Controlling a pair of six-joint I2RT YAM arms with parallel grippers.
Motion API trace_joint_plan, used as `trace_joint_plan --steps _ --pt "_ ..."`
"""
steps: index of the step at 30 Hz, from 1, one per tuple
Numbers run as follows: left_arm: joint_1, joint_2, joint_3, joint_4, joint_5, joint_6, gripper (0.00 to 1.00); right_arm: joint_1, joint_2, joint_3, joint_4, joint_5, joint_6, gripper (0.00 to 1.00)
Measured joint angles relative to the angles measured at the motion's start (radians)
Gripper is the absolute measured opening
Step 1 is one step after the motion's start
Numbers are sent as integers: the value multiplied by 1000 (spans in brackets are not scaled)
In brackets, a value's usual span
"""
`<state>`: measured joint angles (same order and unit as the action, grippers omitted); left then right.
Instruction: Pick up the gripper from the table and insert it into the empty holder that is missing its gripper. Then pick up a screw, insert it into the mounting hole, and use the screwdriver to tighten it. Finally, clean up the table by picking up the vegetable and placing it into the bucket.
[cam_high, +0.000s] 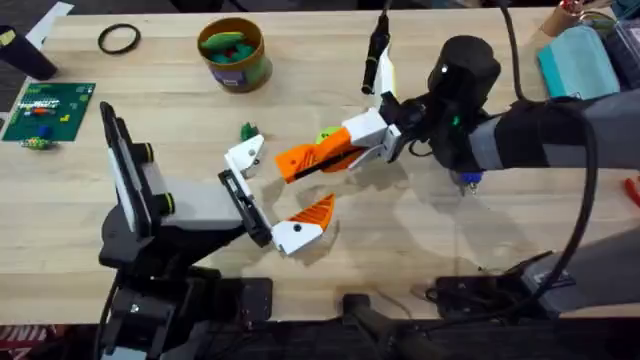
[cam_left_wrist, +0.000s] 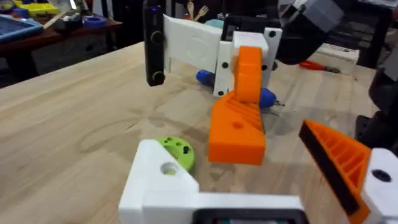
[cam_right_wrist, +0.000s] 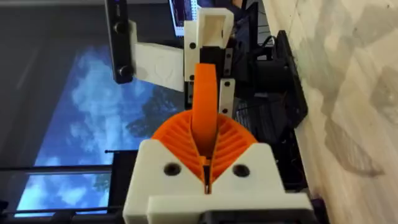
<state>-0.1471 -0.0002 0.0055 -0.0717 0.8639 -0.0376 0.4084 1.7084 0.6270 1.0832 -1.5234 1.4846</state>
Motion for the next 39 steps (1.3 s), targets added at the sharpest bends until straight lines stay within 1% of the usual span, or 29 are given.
trace_joint_plan --steps 5,12,16,21,28,39 --pt "0 0 0 -3 35 0 983 0 0 0 0 0 -5 7" --pt "0 0 0 -5 54 0 983 0 0 0 0 0 -4 7" --pt "0 0 0 -6 58 0 983 0 0 -10 7 0 -6 7" --pt "0 0 0 -6 60 0 983 0 0 -54 7 0 -61 7" --pt "0 0 0 -7 65 0 983 0 0 -56 8 0 -115 7" --pt "0 0 0 -11 77 0 983 0 0 -56 8 0 -124 7"
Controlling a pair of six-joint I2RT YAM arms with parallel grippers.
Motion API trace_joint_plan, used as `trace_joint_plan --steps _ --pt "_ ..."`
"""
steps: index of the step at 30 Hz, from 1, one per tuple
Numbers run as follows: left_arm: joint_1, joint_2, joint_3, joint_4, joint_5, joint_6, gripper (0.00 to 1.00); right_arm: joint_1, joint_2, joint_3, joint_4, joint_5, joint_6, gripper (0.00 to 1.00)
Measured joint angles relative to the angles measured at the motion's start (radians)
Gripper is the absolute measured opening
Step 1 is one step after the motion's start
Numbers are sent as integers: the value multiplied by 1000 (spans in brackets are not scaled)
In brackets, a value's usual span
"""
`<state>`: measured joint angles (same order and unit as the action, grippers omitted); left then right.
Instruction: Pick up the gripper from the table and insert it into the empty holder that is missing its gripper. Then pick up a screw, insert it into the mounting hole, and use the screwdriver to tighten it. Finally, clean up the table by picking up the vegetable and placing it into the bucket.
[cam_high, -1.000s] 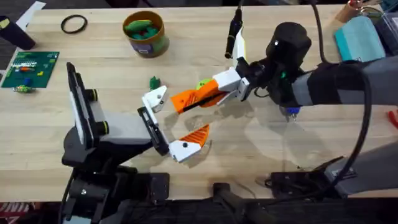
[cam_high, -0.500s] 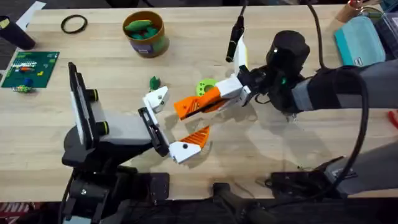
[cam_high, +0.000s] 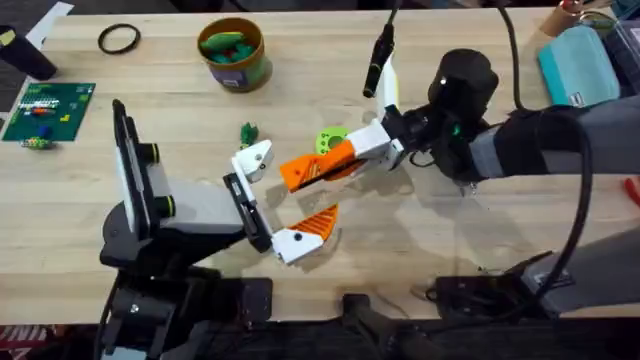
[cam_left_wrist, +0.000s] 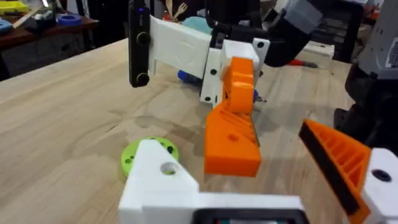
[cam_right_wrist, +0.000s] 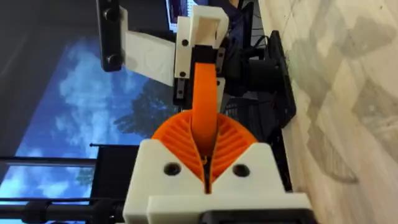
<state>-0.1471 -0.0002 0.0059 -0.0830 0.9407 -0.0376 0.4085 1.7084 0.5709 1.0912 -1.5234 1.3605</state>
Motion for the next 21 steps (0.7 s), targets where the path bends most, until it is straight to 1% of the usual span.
trace_joint_plan --steps 4,10,21 --pt "0 0 0 0 3 0 983 10 0 0 0 0 0 7" --pt "0 0 0 0 6 0 983 63 0 0 0 4 4 7" --pt "0 0 0 0 6 0 983 67 0 0 0 29 8 7"
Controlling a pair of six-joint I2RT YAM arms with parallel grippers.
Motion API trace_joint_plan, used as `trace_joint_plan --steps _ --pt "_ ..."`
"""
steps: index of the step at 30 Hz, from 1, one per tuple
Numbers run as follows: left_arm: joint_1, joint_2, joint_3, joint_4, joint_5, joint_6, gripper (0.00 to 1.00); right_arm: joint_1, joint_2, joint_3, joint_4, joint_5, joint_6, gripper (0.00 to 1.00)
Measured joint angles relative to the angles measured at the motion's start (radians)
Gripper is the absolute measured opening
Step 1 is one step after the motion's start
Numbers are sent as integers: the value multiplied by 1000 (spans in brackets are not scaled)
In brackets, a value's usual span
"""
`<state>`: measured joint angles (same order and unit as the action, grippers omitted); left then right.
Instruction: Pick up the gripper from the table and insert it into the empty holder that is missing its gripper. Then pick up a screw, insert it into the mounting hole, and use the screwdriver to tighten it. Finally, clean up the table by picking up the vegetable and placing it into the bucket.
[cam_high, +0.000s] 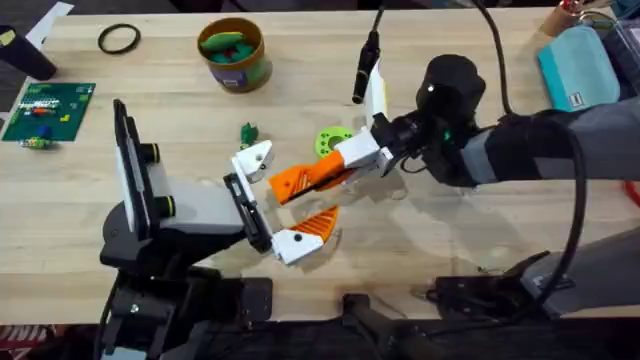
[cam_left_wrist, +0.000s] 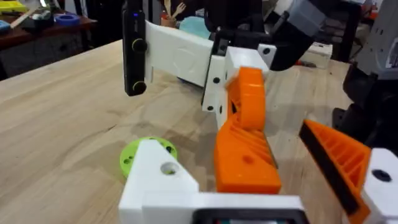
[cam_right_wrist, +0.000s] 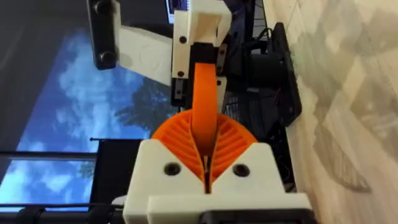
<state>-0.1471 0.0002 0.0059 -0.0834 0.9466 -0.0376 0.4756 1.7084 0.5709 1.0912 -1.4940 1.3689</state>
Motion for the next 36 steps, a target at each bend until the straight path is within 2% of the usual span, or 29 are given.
trace_joint_plan --steps 13,36 --pt "0 0 0 0 0 0 983 32 0 5 0 81 -1 7" --pt "0 0 0 0 0 0 983 32 0 32 -6 104 53 7"
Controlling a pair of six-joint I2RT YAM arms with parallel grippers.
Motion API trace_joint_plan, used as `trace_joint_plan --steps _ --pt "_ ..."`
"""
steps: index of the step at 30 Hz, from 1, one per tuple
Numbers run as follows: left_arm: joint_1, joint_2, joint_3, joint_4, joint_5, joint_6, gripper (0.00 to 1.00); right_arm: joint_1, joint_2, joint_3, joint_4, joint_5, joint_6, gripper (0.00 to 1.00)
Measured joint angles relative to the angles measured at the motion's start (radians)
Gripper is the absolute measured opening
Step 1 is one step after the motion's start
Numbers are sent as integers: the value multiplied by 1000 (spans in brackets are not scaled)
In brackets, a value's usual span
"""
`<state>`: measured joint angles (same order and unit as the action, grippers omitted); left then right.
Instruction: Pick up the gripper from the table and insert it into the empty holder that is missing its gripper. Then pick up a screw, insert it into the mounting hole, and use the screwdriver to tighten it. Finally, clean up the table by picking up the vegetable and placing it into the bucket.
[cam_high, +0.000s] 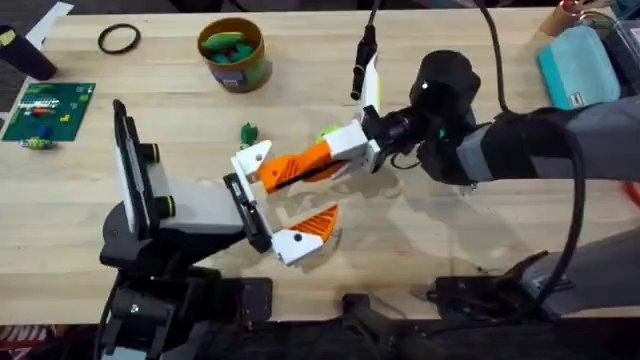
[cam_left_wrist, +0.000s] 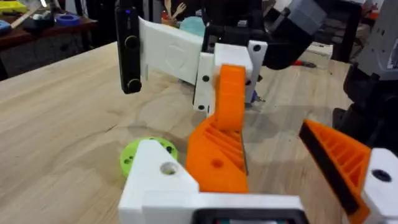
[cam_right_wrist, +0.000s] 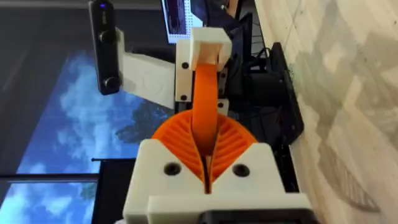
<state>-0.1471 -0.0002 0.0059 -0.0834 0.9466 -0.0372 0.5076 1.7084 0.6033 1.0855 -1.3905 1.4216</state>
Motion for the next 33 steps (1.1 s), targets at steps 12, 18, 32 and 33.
trace_joint_plan --steps 12,18,32,33 --pt "0 0 0 0 -6 0 983 1 0 0 -1 59 -1 7" --pt "0 0 0 0 -11 0 983 3 8 4 0 62 -1 7" --pt "8 0 0 4 -57 -3 983 16 63 101 -55 47 11 7" --pt "8 0 0 4 -58 -3 983 16 63 102 -59 47 11 7"
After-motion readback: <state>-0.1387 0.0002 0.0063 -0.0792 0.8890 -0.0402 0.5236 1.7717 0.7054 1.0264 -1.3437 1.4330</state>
